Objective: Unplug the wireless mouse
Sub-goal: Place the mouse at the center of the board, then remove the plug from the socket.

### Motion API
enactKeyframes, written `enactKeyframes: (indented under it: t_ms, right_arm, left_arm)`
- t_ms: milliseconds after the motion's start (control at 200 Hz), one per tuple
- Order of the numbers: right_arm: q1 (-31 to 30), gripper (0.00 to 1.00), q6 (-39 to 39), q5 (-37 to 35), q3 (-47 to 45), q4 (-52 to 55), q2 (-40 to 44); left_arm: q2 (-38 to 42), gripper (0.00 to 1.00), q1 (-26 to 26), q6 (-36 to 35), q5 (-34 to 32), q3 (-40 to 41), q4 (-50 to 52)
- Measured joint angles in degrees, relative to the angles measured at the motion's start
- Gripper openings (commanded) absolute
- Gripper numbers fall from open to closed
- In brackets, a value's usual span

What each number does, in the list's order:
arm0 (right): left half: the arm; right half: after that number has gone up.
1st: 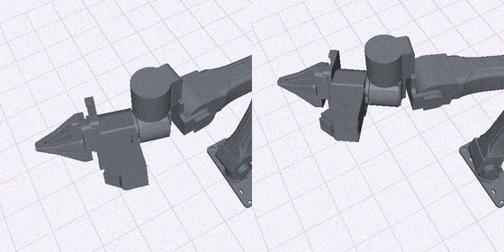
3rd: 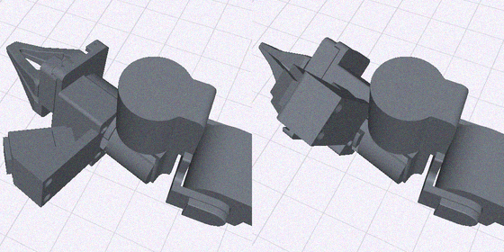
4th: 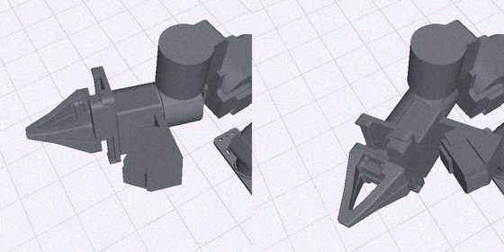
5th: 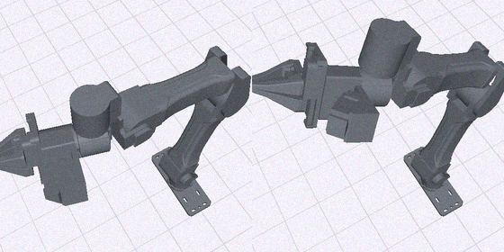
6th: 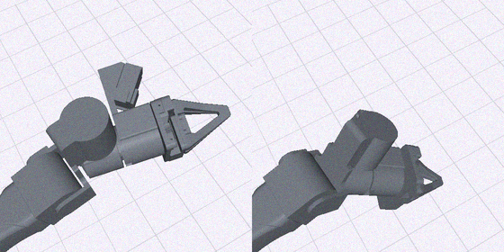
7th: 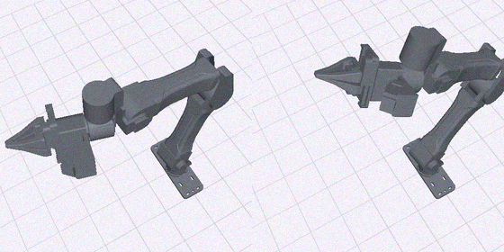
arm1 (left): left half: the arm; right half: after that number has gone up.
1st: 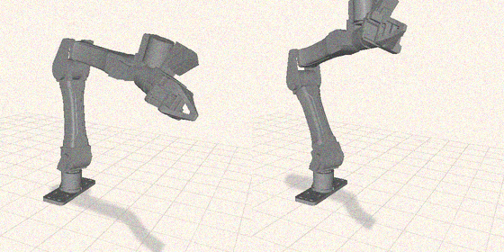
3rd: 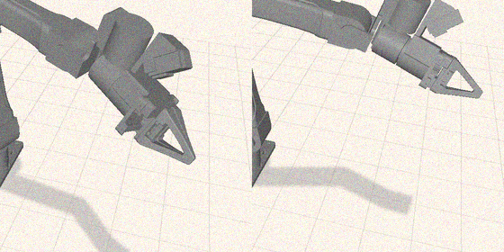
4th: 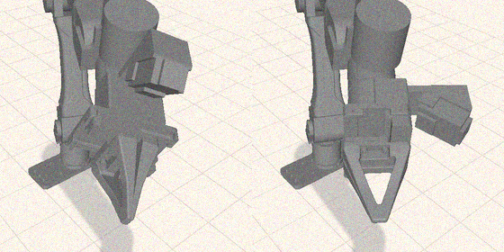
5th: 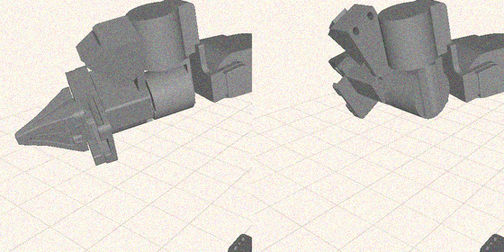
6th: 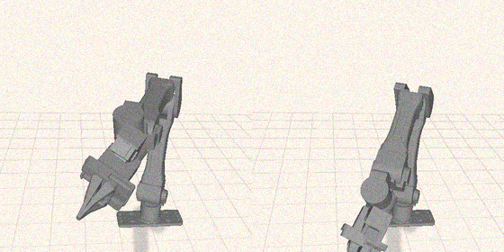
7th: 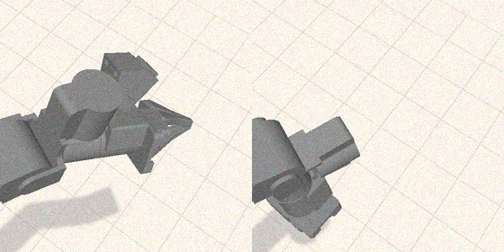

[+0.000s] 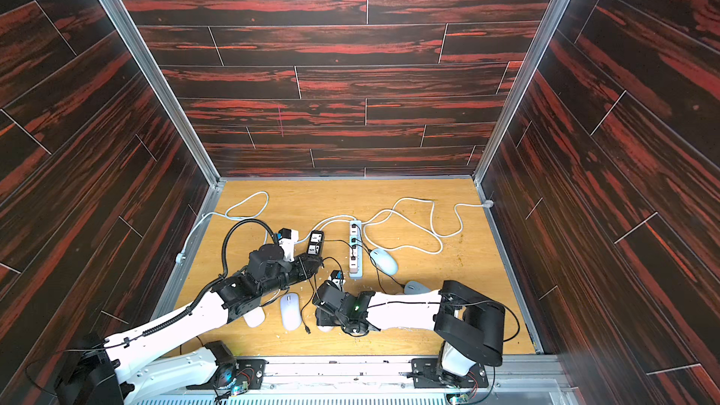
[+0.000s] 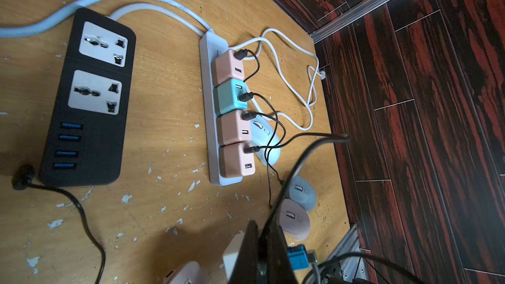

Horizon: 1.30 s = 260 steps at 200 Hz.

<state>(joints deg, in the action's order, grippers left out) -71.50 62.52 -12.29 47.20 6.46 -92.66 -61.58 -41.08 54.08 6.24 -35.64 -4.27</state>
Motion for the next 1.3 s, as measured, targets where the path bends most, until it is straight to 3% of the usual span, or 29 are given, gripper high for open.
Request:
enactKeyframes:
  t_ms: [225, 541, 742, 1082, 1303]
  right_arm:
    - [0.2, 0.65, 0.0, 0.8, 0.0, 0.0, -0.3]
    - [0.2, 0.67, -0.2, 0.3, -0.4, 0.1, 0.9]
    - [0.1, 0.66, -0.7, -3.6, -5.4, 0.9, 9.4]
    - [0.8, 0.7, -14.3, -15.7, -9.0, 9.2, 25.3]
    - [9.3, 0.64, -21.4, -12.9, -9.0, 12.8, 29.6]
  left_arm:
    - [0.1, 0.0, 0.3, 0.4, 0.4, 0.2, 0.0]
    - [-0.2, 0.0, 0.4, 0.9, 0.5, 0.8, -0.1]
    - [-0.3, 0.0, 0.4, 0.3, 0.6, 1.0, 1.5]
    - [-2.9, 0.0, 0.5, -3.2, 0.9, -0.4, 8.6]
    - [-3.1, 0.0, 0.5, -5.8, 1.3, -1.1, 11.4]
